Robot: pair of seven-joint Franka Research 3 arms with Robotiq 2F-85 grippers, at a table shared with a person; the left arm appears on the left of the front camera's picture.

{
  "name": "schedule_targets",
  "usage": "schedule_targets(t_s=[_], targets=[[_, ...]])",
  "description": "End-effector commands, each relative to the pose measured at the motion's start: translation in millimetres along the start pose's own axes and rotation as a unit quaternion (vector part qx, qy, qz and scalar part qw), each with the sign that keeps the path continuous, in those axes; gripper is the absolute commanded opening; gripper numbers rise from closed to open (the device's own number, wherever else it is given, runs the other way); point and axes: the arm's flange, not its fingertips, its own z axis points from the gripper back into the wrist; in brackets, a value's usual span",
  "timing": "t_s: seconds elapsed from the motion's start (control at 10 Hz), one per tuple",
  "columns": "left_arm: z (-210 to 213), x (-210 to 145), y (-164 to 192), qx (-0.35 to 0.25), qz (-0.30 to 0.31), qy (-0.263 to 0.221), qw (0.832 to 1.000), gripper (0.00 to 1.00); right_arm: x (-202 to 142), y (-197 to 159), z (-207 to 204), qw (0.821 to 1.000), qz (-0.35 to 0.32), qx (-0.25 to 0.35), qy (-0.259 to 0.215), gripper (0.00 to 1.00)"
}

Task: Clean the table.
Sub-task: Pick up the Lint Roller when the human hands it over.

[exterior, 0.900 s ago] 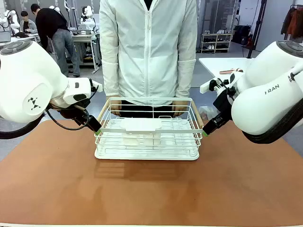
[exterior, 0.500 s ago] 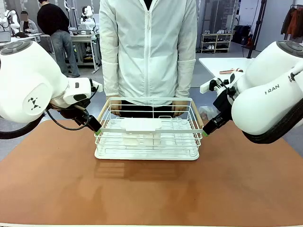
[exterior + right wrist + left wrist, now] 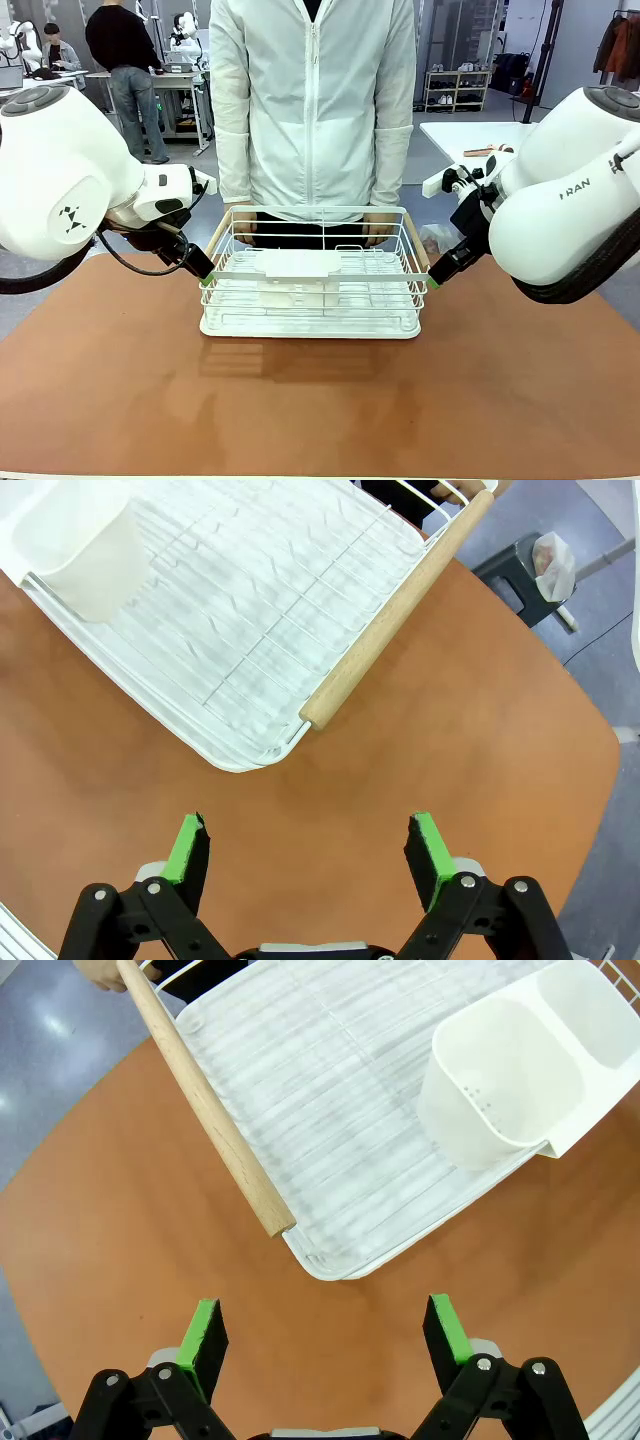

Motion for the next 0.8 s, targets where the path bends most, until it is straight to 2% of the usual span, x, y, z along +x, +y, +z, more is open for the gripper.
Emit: schedule_targets(t_s=[0.0,0.5,0.6,0.7], targets=[[0,0,0,0.000,0.000,0.000,1.000,1.00,0,0,0,1.000,0.000,0.000,0.000,1.00],[0,0,0,0.000,0.000,0.000,1.000,1.00,0,0,0,1.000,0.000,0.000,0.000,1.00],[13,1,7,0.000,-0.038,-0.001,0.999,1.00,4,-3,11,1.000,0.003,-0.003,0.000,1.00],[43,5,19,-0.041,-0.047,-0.017,0.998,1.00,11,-8,42,0.998,-0.017,0.060,-0.031,1.00]])
